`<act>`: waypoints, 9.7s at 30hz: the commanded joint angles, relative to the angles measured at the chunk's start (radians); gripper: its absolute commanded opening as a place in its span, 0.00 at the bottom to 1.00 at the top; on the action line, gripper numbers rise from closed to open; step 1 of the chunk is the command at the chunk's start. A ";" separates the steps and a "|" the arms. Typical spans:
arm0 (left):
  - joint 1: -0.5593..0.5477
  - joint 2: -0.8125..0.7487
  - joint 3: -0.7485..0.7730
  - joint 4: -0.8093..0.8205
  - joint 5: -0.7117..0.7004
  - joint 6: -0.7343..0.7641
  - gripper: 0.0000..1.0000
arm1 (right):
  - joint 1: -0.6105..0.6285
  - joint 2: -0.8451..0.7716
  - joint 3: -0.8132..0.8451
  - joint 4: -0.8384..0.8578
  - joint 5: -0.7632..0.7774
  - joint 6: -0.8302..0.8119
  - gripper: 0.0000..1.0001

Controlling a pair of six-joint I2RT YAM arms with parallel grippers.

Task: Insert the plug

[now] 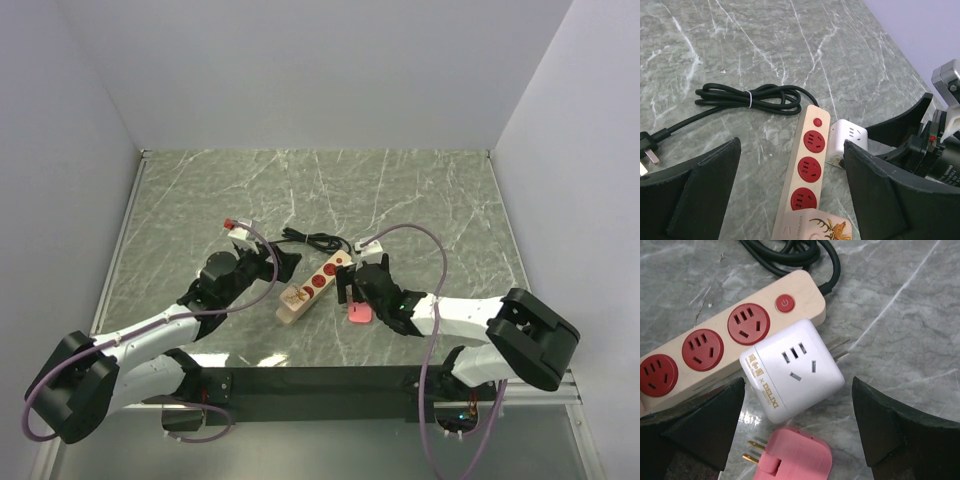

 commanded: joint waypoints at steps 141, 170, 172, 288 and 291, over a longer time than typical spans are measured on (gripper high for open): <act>0.048 0.287 0.131 0.339 0.758 -0.436 0.01 | 0.037 -0.632 0.109 -0.330 -0.456 -0.265 0.93; -0.010 0.176 0.160 0.169 0.814 -0.398 0.01 | 0.395 -0.414 0.288 -0.476 -0.063 -0.506 0.94; -0.010 0.168 0.160 0.169 0.817 -0.399 0.01 | 0.395 -0.408 0.287 -0.476 -0.063 -0.507 0.93; -0.133 -0.259 -0.248 0.292 0.434 0.116 0.98 | -0.222 0.012 0.715 -0.897 -1.170 -0.438 0.00; -0.133 -0.310 -0.269 0.327 0.517 0.110 0.99 | -0.197 -0.008 0.710 -0.928 -1.225 -0.490 0.00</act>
